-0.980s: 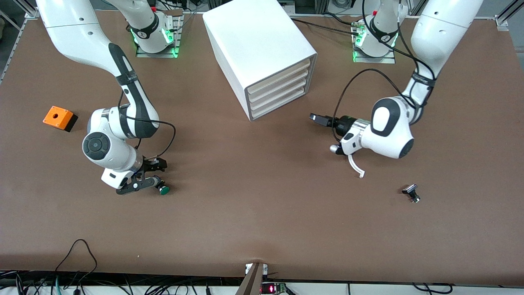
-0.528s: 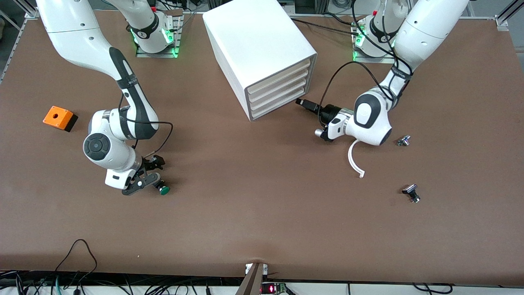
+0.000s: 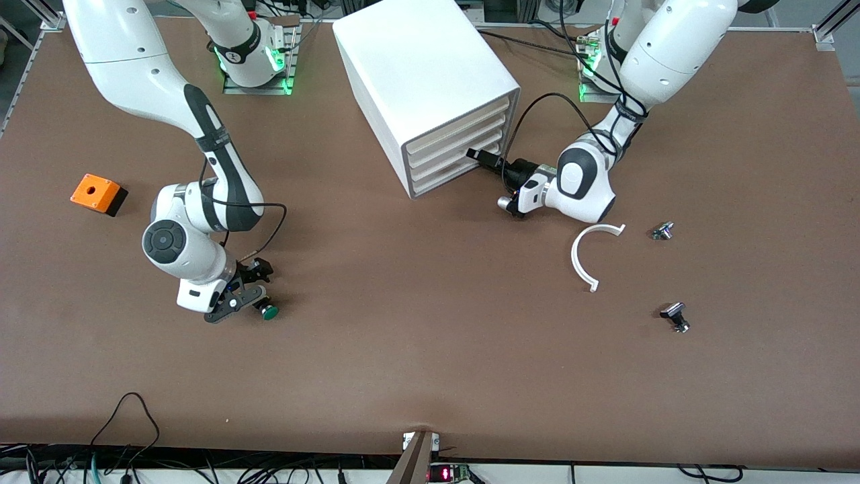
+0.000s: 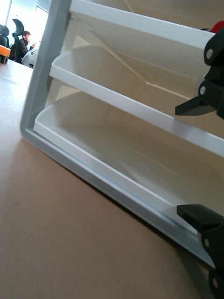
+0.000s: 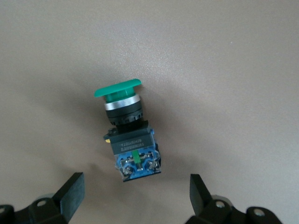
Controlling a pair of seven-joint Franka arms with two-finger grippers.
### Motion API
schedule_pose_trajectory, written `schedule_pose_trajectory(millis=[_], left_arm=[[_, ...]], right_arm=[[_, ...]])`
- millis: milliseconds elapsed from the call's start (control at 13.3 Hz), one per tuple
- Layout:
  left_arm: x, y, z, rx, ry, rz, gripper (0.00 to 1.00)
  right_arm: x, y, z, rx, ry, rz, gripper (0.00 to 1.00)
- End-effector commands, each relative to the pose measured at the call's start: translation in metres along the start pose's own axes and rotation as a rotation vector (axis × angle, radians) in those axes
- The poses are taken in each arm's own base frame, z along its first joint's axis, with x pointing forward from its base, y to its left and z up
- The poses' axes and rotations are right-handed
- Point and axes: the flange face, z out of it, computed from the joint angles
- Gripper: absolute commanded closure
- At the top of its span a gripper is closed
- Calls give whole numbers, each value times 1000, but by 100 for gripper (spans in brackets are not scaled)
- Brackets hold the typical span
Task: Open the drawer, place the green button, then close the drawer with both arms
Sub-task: 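Grasp the green button with the right gripper while the left gripper pulls the drawer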
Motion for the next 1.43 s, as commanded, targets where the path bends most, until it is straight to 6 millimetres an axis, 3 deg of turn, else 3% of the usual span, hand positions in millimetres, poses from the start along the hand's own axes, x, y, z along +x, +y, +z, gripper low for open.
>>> schedule_pose_trajectory(millis=[0, 151, 377, 452, 603, 679, 980, 1206, 1357], left_arm=[[-1, 9, 6, -14, 14, 20, 25], [-1, 10, 8, -14, 12, 22, 43], [0, 9, 11, 7, 26, 24, 91], [0, 9, 11, 9, 28, 24, 100], [1, 11, 8, 16, 31, 23, 100], [5, 11, -5, 23, 51, 28, 100], [31, -2, -98, 114, 229, 57, 100], [52, 13, -159, 183, 301, 119, 100], [53, 16, -165, 185, 309, 121, 100]], right_arm=[[4, 1, -3, 7, 27, -3, 0], [5, -5, 4, 16, 19, 2, 0], [6, -6, 7, 12, 24, -9, 0], [6, -6, 6, 10, 30, -9, 0], [7, -5, 11, 6, 38, -7, 0], [8, -5, 11, 2, 47, -9, 0], [16, -12, 18, 1, 66, -23, 4], [20, -18, 22, 20, 99, 2, 41], [24, -25, 22, 46, 110, 19, 59]])
